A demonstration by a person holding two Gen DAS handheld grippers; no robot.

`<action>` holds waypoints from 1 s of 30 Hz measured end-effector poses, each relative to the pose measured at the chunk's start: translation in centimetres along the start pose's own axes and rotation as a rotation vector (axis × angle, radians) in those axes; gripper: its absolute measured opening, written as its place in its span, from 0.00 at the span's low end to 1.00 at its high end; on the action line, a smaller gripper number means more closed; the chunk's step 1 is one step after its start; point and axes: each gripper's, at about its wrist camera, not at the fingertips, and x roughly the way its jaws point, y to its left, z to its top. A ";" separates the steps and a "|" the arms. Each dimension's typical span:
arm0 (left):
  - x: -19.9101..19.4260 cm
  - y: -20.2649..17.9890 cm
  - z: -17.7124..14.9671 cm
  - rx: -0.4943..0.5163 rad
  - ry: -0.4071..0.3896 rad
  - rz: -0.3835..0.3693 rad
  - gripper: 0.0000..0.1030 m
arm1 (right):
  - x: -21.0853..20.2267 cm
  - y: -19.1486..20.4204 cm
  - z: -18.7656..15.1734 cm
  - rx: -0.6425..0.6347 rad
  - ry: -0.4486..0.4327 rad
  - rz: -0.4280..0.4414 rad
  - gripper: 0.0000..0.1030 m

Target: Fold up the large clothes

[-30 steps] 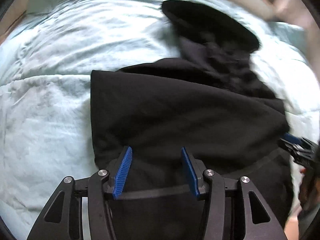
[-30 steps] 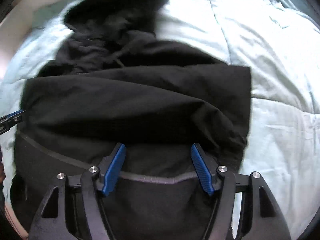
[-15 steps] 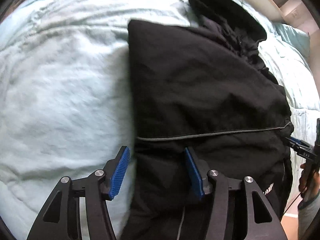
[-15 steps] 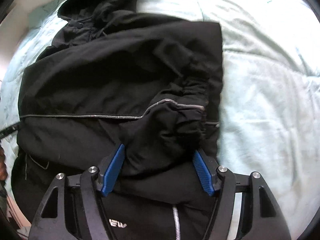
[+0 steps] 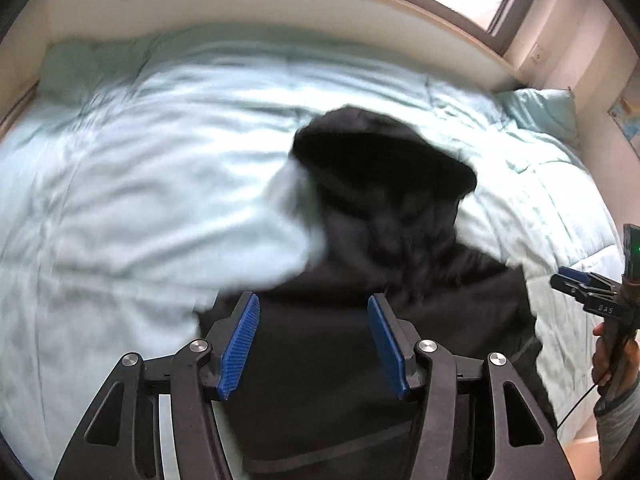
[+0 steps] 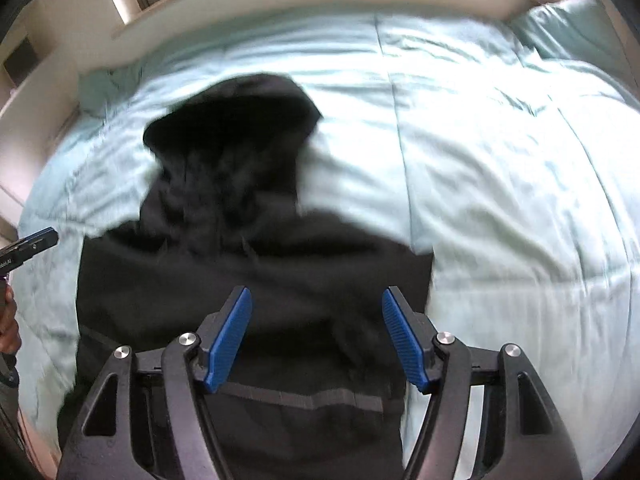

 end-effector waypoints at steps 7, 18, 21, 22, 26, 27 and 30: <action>6.0 -0.7 8.3 -0.020 -0.026 0.009 0.57 | 4.0 1.9 7.6 0.015 -0.052 0.047 0.67; 15.2 0.8 12.5 -0.069 0.048 0.040 0.57 | 12.3 1.4 13.1 0.057 -0.005 0.047 0.67; 17.6 0.6 12.7 -0.065 0.098 0.086 0.57 | 13.7 1.4 13.8 0.072 0.005 0.052 0.67; 18.2 0.6 12.8 -0.066 0.104 0.099 0.57 | 14.2 1.4 14.0 0.079 0.011 0.055 0.67; 19.0 1.0 13.2 -0.084 0.041 0.178 0.24 | 15.7 2.1 14.5 0.075 0.024 -0.004 0.39; 18.6 1.2 13.3 -0.095 0.029 0.161 0.12 | 15.9 2.1 14.5 0.065 0.019 -0.059 0.14; 14.0 2.3 13.0 -0.181 -0.086 0.004 0.10 | 14.1 1.0 14.2 0.087 -0.035 -0.034 0.06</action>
